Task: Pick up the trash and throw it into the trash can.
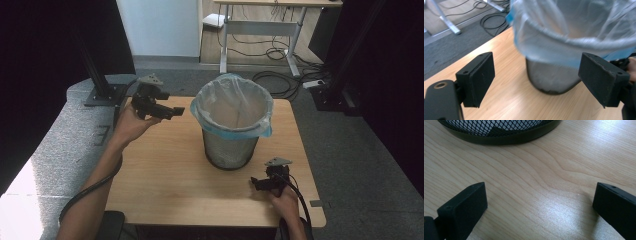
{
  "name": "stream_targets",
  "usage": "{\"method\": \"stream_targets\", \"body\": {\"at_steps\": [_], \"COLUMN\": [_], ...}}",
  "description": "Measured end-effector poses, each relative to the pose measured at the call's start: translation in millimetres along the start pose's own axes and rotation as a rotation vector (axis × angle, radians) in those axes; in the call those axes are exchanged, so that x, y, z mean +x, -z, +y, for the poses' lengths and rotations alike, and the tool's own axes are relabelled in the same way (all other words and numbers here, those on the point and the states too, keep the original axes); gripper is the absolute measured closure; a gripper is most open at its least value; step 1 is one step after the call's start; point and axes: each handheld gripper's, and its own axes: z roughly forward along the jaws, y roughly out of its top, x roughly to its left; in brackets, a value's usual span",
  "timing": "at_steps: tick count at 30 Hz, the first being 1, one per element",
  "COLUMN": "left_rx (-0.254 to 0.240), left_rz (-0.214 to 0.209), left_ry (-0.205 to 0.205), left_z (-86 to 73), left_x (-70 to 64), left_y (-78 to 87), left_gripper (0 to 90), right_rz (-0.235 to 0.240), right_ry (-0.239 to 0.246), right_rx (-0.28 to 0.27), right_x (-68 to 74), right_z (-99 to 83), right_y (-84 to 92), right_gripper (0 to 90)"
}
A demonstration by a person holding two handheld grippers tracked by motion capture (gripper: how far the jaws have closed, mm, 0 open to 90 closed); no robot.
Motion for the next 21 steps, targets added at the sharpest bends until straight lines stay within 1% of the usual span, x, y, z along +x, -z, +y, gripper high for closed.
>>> {"method": "stream_targets", "body": {"at_steps": [3, 9, 11, 12, 14, 16, 18, 21], "left_rx": [-0.002, 0.012, 0.013, 0.018, 0.033, 0.048, 0.055, 0.078], "left_rz": [0.002, 0.033, 0.043, 0.051, 0.064, 0.077, 0.080, 0.085], "left_ry": [0.019, 0.037, 0.052, 0.059, 0.060, 0.062, 0.072, 0.086], "left_z": [-14.7, -44.7, -55.0, -61.5, -70.9, -83.9, -94.9, -114.0], "left_x": [5.4, 15.2, 18.2, 19.8, 21.7, 23.6, 25.0, 27.7], "left_y": [0.5, -3.4, -5.8, -7.7, -10.9, -15.6, -19.9, -26.3], "left_gripper": [13.8, 12.8, 11.0, 9.7, 6.7, 3.3, 1.9, 0.0], "right_rz": [-0.001, -0.002, -0.002, -0.002, -0.003, -0.003, -0.002, -0.003], "right_ry": [0.003, -0.001, 0.000, -0.001, -0.001, -0.001, -0.001, -0.002], "right_rx": [0.001, 0.000, 0.000, 0.000, -0.001, -0.001, 0.000, -0.001], "right_x": [-0.2, 0.2, 0.2, 0.2, 0.3, 0.3, 0.3, 0.5], "right_z": [-0.1, -0.1, -0.1, -0.1, -0.2, -0.2, -0.2, -0.2], "right_y": [0.0, 0.1, 0.0, 0.0, 0.0, 0.0, 0.2, 0.1], "right_gripper": [0.0, 0.0, 0.0, 0.0, 0.0, 0.0, 0.0, 0.0]}}
